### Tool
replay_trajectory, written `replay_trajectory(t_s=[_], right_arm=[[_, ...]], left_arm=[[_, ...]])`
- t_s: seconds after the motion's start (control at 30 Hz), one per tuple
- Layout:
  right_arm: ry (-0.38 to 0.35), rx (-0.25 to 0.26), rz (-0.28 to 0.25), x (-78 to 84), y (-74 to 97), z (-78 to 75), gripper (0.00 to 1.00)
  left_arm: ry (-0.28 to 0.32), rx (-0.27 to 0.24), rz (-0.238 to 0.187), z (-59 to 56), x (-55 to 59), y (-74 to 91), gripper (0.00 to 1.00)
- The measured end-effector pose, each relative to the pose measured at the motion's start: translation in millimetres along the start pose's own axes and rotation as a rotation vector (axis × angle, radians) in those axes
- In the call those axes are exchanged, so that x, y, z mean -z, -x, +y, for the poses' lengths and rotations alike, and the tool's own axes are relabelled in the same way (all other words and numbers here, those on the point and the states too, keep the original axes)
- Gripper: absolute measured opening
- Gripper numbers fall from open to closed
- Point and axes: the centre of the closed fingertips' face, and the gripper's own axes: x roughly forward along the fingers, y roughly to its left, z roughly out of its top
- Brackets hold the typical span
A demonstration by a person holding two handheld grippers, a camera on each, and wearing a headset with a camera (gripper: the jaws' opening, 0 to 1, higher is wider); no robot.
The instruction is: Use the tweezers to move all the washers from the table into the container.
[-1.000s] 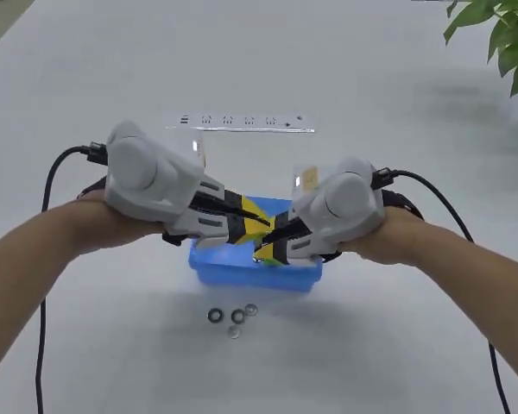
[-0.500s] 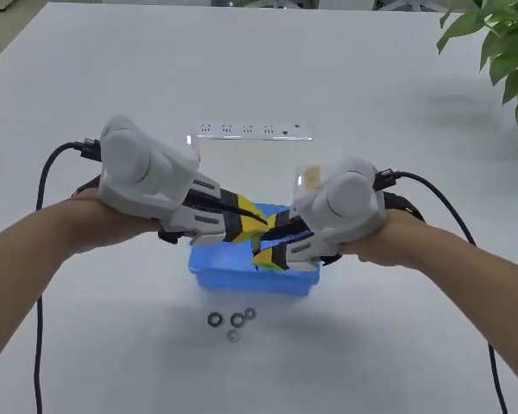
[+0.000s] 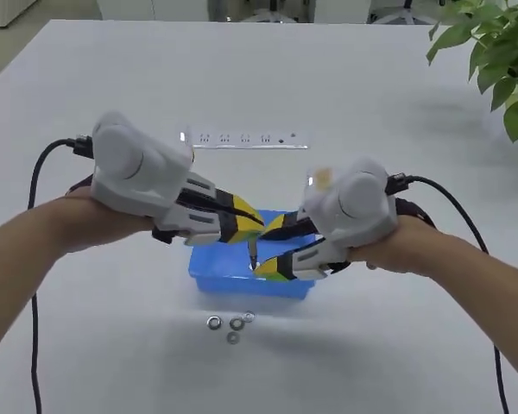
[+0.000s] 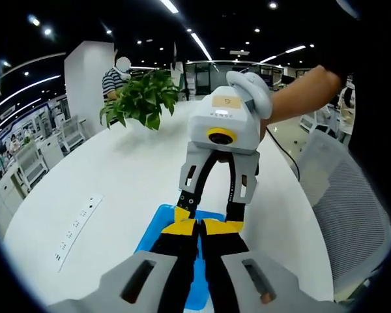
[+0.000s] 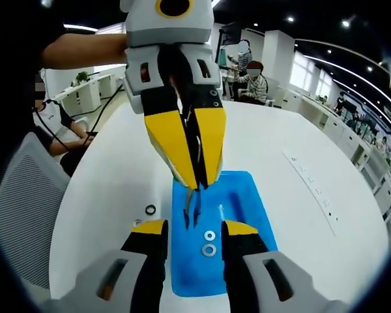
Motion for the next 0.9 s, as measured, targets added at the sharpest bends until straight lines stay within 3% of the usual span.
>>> replay_trajectory(t_s=[0.57,0.9], right_arm=[[-0.046,0.060,-0.030,7.7,26.8,13.3,0.53],[-0.050,0.078,-0.028,11.3,34.4,19.4,0.56]], left_arm=[[-0.017,-0.007,-0.008,-16.1,-4.3,10.0,0.06],[-0.022,-0.016,-0.023,-19.1,-10.9,15.3,0.06]])
